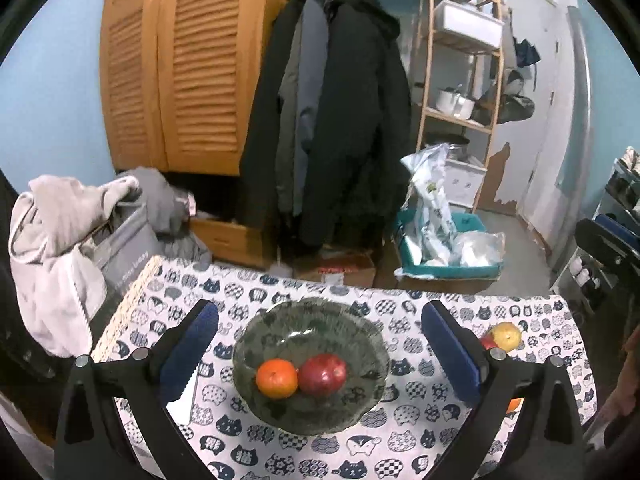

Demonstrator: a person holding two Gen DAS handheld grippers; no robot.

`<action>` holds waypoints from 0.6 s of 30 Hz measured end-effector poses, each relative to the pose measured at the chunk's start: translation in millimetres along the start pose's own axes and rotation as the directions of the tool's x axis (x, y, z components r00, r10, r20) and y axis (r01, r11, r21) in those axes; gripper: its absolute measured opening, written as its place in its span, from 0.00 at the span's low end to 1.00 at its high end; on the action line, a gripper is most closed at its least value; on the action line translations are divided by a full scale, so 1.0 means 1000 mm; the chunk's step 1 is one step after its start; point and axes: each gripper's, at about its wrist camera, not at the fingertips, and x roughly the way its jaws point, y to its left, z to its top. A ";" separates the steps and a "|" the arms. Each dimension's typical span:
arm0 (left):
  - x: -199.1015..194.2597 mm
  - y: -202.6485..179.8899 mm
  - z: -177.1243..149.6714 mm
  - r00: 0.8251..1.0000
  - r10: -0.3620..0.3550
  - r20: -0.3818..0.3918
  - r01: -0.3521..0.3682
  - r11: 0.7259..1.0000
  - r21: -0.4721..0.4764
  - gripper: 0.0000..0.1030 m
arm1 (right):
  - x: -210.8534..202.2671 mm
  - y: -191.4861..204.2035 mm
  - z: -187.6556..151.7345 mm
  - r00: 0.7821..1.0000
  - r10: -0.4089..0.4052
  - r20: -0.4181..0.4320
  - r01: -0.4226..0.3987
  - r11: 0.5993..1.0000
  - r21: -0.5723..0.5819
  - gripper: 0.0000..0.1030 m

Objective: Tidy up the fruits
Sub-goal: 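Raise both tools from the bowl and move back over the fruit pile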

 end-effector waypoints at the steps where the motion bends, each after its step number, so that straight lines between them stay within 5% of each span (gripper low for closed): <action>1: -0.002 -0.002 0.001 1.000 -0.003 0.008 0.002 1.000 0.003 0.99 | -0.004 -0.003 -0.001 1.000 -0.008 0.010 0.008 1.000 -0.004 0.88; 18: -0.012 -0.057 0.005 0.996 -0.082 0.033 0.079 0.993 0.085 0.99 | -0.040 -0.065 -0.027 0.991 -0.134 0.021 0.132 0.990 0.052 0.88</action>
